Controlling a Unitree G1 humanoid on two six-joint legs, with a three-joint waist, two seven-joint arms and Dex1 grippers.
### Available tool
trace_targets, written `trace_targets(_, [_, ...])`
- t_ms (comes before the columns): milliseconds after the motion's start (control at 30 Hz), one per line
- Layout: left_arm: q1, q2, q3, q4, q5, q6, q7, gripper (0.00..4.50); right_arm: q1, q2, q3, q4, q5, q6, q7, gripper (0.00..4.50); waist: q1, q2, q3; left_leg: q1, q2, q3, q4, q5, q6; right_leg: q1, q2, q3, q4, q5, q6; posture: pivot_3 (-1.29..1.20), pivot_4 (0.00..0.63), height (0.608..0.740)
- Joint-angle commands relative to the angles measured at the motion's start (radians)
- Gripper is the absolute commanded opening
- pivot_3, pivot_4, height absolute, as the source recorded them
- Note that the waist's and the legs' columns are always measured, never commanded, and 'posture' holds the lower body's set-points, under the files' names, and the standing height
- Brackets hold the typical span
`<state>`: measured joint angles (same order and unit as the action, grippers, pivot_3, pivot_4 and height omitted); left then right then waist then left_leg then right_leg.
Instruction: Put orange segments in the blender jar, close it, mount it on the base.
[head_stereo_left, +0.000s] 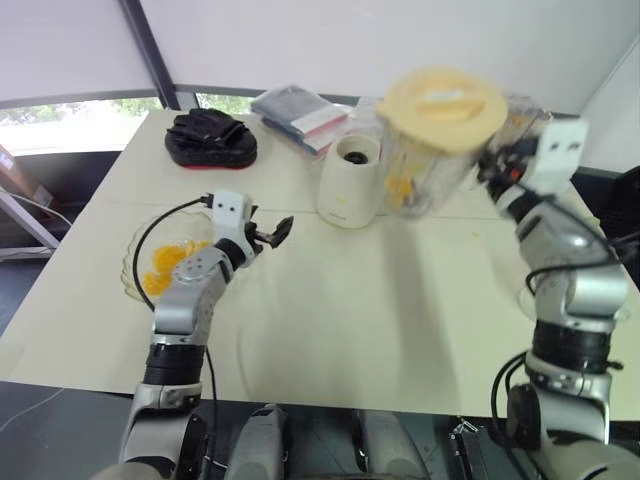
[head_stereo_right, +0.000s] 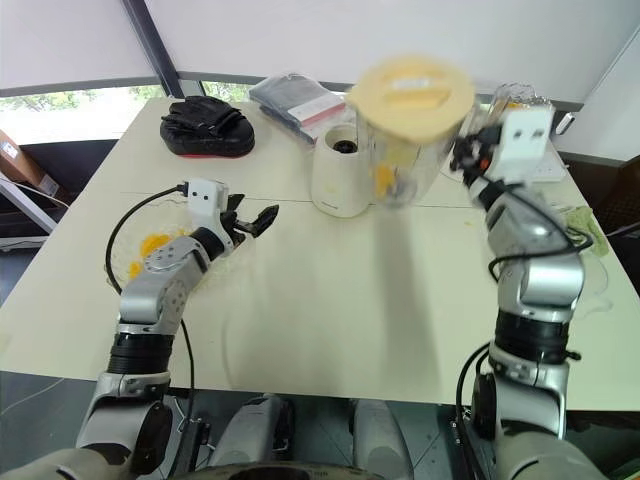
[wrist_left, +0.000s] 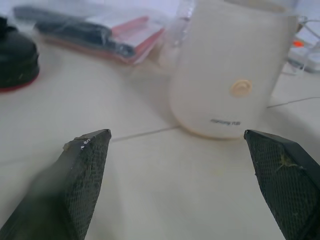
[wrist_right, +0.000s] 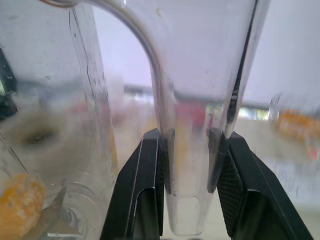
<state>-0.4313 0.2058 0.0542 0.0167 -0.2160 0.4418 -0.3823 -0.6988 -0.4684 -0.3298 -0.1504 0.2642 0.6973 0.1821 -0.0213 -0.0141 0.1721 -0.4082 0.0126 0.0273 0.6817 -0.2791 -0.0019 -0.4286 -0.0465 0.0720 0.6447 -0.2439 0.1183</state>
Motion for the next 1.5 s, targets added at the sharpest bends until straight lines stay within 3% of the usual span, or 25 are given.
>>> trace_targets(33, [0.013,-0.018,-0.002,-0.027,0.016,-0.062,0.033,4.47,-0.155,-0.049,-0.015,0.063,0.024,-0.015,0.014,0.85,0.001,0.000,0.000,0.000,0.000,0.000,-0.001,0.000,0.000,0.000,0.000,0.000,0.000,0.000,0.000,0.00,0.150,0.740])
trace_targets(300, [0.101,-0.031,-0.047,-0.076,0.072,-0.121,0.079,4.47,-0.500,-0.039,0.079,0.459,-0.027,-0.154,0.053,0.85,-0.004,0.000,0.000,-0.001,0.001,0.001,-0.002,0.000,0.000,-0.001,0.000,0.000,-0.001,0.000,0.000,0.00,0.150,0.740])
trace_targets(600, [0.167,-0.029,-0.053,-0.162,0.115,-0.108,0.145,4.47,-0.628,0.060,0.121,0.937,-0.103,-0.473,0.009,0.85,0.000,0.000,0.000,-0.002,0.002,0.001,-0.003,0.000,0.000,-0.001,-0.002,-0.001,-0.004,0.000,0.000,0.00,0.150,0.740])
trace_targets(833, [0.197,-0.017,-0.048,-0.211,0.122,-0.079,0.172,4.47,-0.707,0.113,0.052,1.170,-0.049,-0.545,-0.059,0.85,-0.001,0.002,0.001,-0.002,0.002,0.001,-0.010,0.000,0.000,-0.002,-0.003,-0.001,-0.010,0.000,0.000,0.00,0.150,0.740])
trace_targets(1133, [0.231,-0.012,-0.066,-0.266,0.132,-0.045,0.180,4.47,-0.718,0.158,0.043,1.215,-0.050,-0.571,-0.063,0.85,-0.001,0.002,0.001,-0.003,0.002,0.002,-0.019,0.001,-0.002,-0.004,-0.004,-0.002,-0.014,0.000,0.000,0.00,0.150,0.740])
trace_targets(1500, [0.227,0.023,-0.063,-0.270,0.131,-0.030,0.152,4.47,-0.653,0.154,0.109,1.066,-0.097,-0.520,-0.050,0.85,-0.021,0.002,0.001,-0.003,0.002,0.002,-0.019,0.003,-0.006,-0.004,-0.005,-0.002,-0.014,0.001,-0.001,0.00,0.150,0.740])
